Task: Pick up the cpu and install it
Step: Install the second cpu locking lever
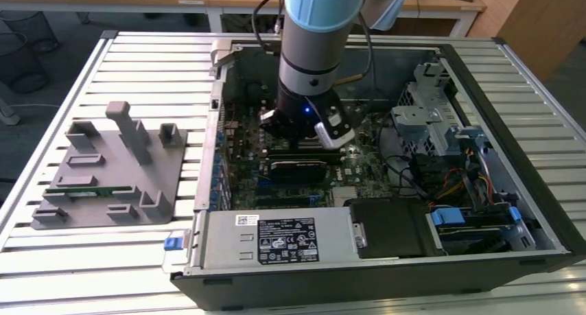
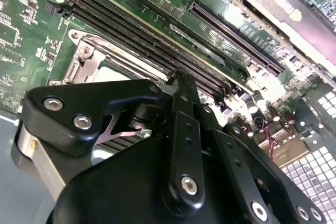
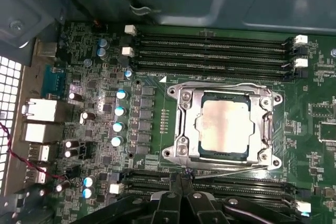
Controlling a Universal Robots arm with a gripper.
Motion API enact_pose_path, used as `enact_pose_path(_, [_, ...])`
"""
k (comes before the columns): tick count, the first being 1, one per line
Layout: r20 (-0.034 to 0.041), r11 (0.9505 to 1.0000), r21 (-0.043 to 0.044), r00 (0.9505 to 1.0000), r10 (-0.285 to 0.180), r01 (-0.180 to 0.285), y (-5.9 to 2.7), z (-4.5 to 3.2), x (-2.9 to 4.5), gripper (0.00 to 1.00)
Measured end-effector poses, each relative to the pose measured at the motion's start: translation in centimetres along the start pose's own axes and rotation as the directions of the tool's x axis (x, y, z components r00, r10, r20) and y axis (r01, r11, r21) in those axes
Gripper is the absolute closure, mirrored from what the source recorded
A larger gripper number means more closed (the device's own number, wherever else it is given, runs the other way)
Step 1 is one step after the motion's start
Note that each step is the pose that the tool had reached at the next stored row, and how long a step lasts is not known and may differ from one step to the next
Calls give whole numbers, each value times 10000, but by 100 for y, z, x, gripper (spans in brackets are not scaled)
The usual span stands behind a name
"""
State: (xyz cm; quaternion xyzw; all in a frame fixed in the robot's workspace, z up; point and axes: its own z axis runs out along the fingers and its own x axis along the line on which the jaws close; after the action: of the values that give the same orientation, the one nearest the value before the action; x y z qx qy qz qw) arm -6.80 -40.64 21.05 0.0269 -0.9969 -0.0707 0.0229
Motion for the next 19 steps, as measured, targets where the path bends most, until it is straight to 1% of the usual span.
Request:
enact_pose_path(4, [16,9996,-291,10000,-13,13,-27,21,15,89])
enact_pose_path(7, [25,9988,-483,10000,-23,24,-37,39,42,89])
enact_pose_path(12, [38,9973,-729,10000,-34,37,-43,84,62,89])
enact_pose_path(15, [47,9960,-891,10000,-40,44,-47,114,73,89])
enact_pose_path(17, [52,9953,-971,10000,-44,49,-49,135,85,89])
enact_pose_path(19, [53,9947,-1031,10000,-47,52,-51,153,96,89])
